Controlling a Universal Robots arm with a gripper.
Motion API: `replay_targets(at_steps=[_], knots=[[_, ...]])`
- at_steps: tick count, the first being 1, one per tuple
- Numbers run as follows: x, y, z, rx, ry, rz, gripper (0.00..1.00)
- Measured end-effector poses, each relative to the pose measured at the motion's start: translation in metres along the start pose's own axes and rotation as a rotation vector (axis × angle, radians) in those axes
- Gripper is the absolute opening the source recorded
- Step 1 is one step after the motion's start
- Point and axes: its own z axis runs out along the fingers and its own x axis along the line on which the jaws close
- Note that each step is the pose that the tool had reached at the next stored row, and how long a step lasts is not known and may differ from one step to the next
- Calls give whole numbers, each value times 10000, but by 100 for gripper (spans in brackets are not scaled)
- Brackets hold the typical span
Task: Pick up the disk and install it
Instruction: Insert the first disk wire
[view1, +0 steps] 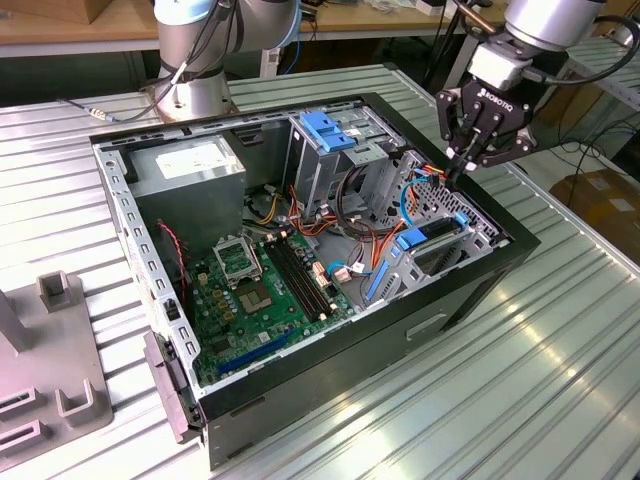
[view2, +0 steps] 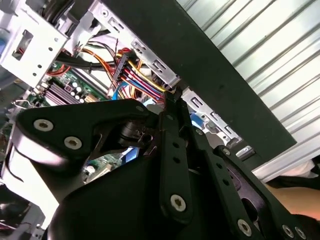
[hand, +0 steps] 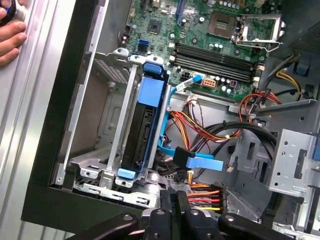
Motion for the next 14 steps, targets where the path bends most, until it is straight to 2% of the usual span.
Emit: replay_targets(at_steps=[3,5,7,11,14], knots=[[0,0,2,-4,-4,362,16],[-1,3,5,-4,-10,471,16],[-9,41,6,-5,-12,487,16],[-34,159,8,-5,-10,516,16],[-38,181,10,-5,-12,588,16]])
